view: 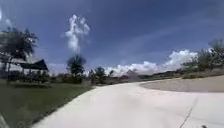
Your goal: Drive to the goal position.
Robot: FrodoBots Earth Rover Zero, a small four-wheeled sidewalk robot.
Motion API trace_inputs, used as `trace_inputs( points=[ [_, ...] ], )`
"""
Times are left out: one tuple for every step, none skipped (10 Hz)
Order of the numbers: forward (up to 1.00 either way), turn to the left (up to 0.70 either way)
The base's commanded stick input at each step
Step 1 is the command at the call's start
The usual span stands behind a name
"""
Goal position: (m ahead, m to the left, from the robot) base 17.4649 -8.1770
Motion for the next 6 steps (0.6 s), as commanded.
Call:
trace_inputs(
  points=[
    [0.85,0.04],
    [0.85,0.04],
    [0.85,0.04],
    [0.85,0.04],
    [0.85,0.04],
    [0.85,0.04]
  ],
)
